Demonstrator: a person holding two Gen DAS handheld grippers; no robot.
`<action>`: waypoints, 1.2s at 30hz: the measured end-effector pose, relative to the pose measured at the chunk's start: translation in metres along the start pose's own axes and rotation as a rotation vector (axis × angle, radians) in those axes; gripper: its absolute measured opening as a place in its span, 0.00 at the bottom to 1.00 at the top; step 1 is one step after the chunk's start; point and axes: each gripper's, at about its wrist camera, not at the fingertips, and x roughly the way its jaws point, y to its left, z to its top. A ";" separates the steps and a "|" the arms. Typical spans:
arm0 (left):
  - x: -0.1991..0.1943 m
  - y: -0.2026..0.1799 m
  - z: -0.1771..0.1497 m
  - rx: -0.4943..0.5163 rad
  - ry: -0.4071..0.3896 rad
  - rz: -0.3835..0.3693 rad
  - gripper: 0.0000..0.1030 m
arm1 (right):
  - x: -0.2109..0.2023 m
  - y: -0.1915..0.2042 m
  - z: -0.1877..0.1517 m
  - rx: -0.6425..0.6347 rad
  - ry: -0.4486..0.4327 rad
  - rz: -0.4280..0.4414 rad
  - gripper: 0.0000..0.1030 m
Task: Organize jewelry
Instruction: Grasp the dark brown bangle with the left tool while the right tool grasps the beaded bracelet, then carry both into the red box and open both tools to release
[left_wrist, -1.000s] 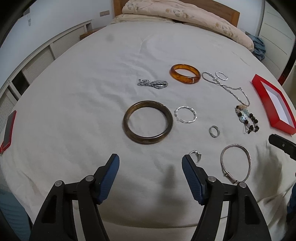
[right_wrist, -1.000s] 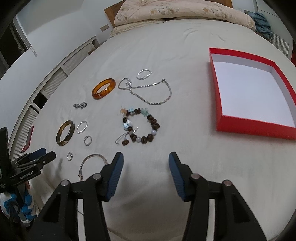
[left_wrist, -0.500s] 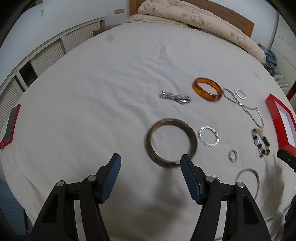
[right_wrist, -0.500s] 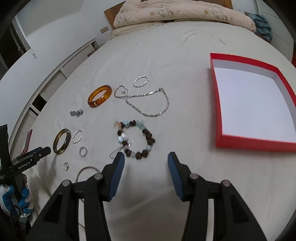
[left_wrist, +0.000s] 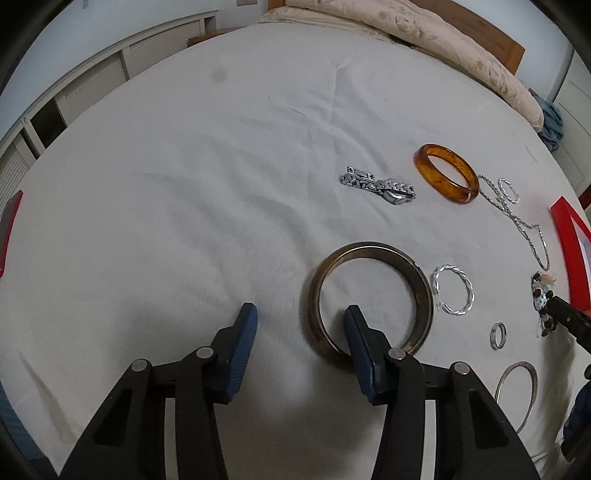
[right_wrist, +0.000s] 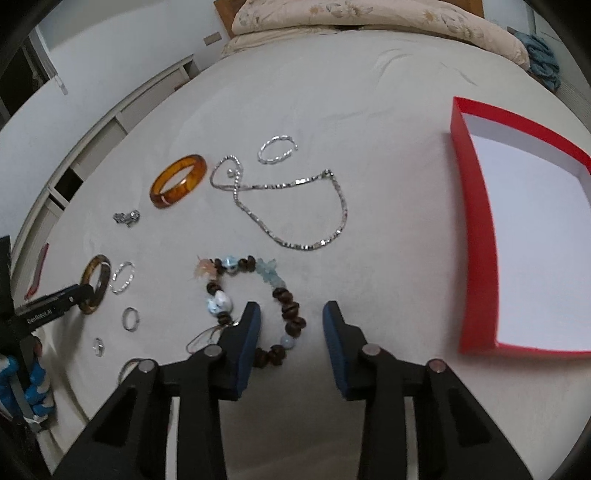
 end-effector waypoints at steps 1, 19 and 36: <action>0.001 -0.001 0.001 0.003 0.002 0.005 0.42 | 0.002 0.000 0.000 -0.009 0.003 -0.009 0.28; -0.013 -0.012 0.002 0.030 -0.029 0.033 0.08 | -0.008 0.007 0.007 -0.026 0.036 -0.058 0.09; -0.096 -0.152 0.030 0.248 -0.121 -0.193 0.08 | -0.159 -0.025 0.019 -0.009 -0.210 -0.089 0.09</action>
